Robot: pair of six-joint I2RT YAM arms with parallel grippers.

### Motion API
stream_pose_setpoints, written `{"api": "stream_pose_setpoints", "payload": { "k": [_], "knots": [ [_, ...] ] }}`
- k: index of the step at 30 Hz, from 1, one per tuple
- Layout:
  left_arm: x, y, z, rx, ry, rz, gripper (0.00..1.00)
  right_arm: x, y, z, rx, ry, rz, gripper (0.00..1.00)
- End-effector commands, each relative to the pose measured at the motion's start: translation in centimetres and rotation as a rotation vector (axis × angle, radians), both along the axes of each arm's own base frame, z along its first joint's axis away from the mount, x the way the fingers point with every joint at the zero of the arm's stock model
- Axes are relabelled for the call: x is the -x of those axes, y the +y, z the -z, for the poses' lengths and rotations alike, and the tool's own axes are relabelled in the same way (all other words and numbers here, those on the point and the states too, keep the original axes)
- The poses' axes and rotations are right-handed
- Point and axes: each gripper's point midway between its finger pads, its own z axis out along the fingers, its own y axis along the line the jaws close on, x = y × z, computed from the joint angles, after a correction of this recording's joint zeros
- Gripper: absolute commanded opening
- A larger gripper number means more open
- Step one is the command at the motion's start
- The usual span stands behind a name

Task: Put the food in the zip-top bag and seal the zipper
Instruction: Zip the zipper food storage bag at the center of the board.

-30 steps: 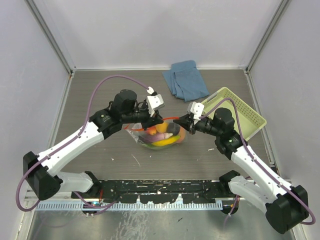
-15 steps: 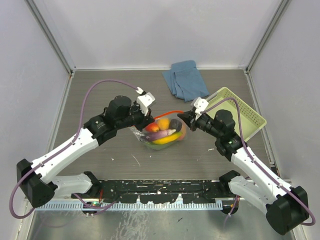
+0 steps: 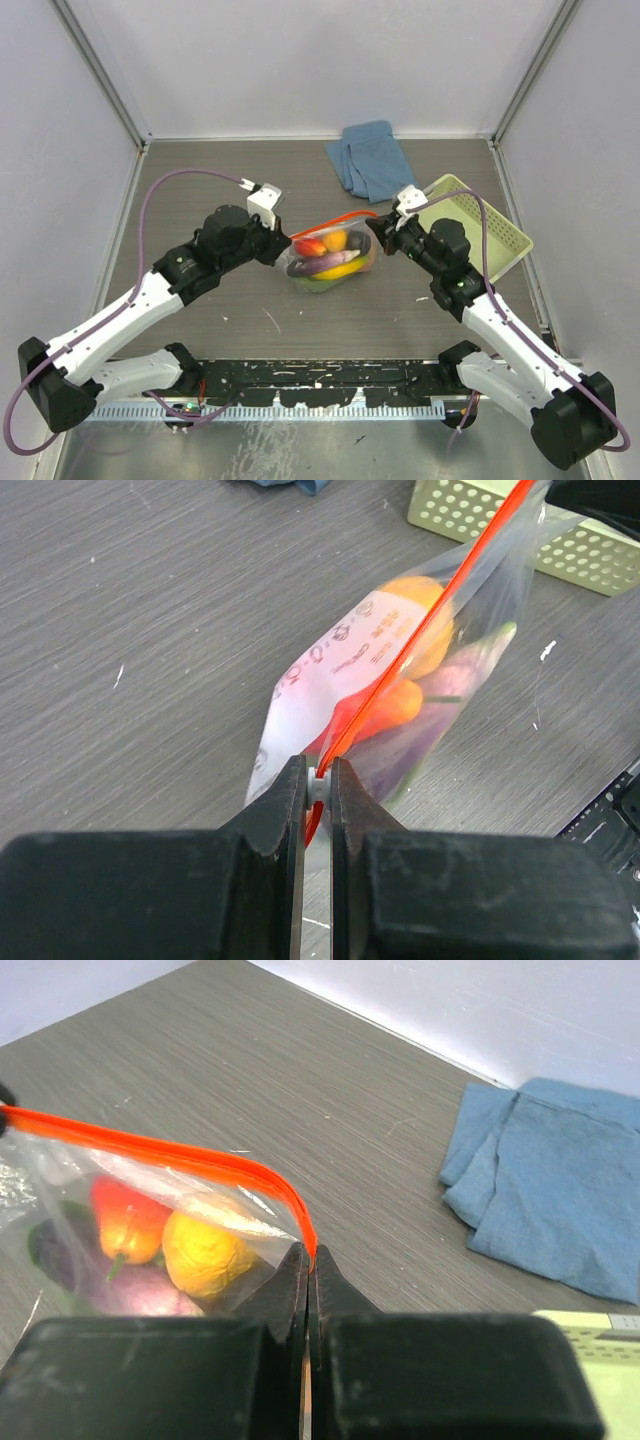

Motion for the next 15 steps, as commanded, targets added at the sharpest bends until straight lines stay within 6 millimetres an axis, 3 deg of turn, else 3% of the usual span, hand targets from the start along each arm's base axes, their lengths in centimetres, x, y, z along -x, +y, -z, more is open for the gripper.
{"api": "stream_pose_setpoints", "payload": {
  "k": [1, 9, 15],
  "knots": [
    [-0.5, 3.7, -0.4, -0.014, -0.010, -0.175, 0.00, -3.0, -4.0, -3.7, -0.045, -0.074, 0.247, 0.01],
    [0.3, 5.3, 0.0, -0.019, 0.026, -0.239, 0.00, -3.9, -5.2, -4.2, -0.043, -0.051, 0.322, 0.01],
    [1.4, 7.7, 0.9, -0.040, 0.072, -0.335, 0.00, -4.4, -5.6, -4.2, -0.013, 0.004, 0.352, 0.01]
  ]
}}
